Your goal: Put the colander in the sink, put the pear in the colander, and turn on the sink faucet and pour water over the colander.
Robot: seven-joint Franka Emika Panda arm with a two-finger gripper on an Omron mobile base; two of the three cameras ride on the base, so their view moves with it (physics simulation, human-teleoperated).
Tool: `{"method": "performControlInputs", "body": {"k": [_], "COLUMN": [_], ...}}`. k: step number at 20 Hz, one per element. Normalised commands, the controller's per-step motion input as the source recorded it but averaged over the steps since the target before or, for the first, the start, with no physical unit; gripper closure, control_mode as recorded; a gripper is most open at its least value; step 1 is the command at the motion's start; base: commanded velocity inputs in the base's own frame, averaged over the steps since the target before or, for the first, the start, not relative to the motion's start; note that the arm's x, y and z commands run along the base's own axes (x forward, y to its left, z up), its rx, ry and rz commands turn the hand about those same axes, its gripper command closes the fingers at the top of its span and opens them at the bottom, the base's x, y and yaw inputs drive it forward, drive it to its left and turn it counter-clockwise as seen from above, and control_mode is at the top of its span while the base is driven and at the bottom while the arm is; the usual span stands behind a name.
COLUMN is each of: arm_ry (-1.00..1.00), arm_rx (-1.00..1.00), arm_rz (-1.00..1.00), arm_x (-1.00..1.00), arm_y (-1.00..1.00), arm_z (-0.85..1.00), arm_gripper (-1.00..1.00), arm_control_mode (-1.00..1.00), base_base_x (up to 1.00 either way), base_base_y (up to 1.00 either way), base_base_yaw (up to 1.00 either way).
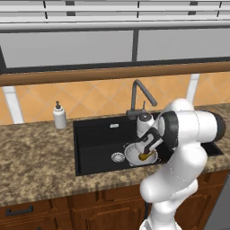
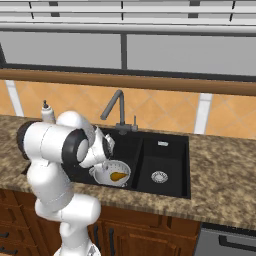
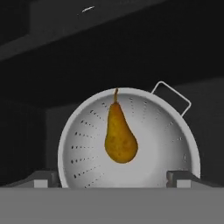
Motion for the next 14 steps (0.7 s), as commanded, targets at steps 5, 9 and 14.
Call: {"method": "performControlInputs", "body": {"k": [5,9,14], "arm_ry": [-0.03,-0.04,-0.07], "arm_rx": [0.0,0.0,0.0], "arm_rz": [0.0,0.04,0.12], "arm_x": [-0.04,-0.24,-0.7], "arm_y": [0.6,0.48,0.08], "arm_z": [0.76,0.91,1.0], "arm_gripper": [-1.0,-1.0,-1.0], "arm_control_mode": [-1.0,-1.0,-1.0], "base_base_x": [0.0,0.0,0.0], "base_base_y": [0.0,0.0,0.0], "base_base_yaw": [0.0,0.0,0.0]}}
